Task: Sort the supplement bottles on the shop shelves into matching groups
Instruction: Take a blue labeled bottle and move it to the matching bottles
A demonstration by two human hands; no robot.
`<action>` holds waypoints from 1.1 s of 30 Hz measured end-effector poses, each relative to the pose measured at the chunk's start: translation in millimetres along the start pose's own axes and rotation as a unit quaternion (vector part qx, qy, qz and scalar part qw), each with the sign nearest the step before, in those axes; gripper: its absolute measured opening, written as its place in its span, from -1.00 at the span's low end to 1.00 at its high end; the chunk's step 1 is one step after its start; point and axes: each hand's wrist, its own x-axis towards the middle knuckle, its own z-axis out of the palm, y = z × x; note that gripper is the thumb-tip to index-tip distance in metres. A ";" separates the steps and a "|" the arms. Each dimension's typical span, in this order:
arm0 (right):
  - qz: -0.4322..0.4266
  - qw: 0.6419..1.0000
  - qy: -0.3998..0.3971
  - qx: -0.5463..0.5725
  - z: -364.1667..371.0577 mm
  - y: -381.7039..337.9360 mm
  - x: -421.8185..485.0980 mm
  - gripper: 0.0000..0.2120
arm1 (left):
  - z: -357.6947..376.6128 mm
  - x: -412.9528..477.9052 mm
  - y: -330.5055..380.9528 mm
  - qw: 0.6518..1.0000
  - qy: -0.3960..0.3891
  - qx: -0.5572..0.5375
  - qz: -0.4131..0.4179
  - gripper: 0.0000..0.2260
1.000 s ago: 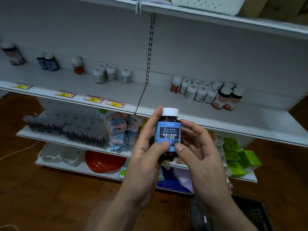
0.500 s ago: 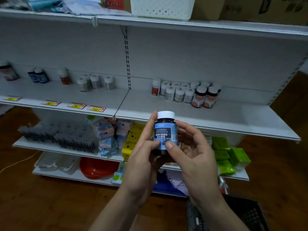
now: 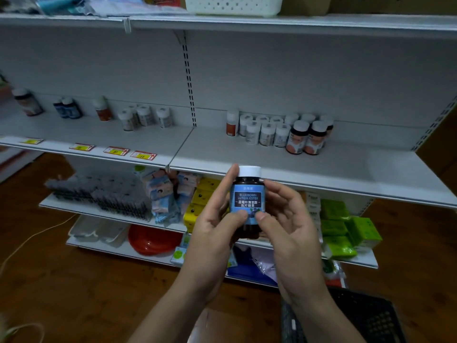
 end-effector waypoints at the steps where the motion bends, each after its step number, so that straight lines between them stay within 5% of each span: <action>1: 0.004 1.000 -0.004 0.004 0.2 1.6 0.9 -0.67 | -1.2 0.4 -0.4 1.000 0.004 0.003 0.004 -0.47; 13: 0.055 0.997 -0.042 0.018 53.0 36.2 21.7 -0.64 | -63.2 7.8 7.4 0.997 0.065 0.036 0.006 -0.49; 18: 0.070 0.995 -0.074 0.018 125.5 62.9 30.9 -0.63 | -138.0 5.4 24.3 0.989 0.149 0.013 -0.009 -0.36; 24: 0.092 0.990 -0.108 0.021 229.5 95.7 35.0 -0.65 | -243.5 -2.7 55.0 0.980 0.196 0.036 -0.016 -0.57; 33: 0.128 0.981 -0.141 -0.032 344.6 136.5 46.7 -0.61 | -368.3 -4.5 79.0 0.970 0.227 0.081 -0.042 -0.51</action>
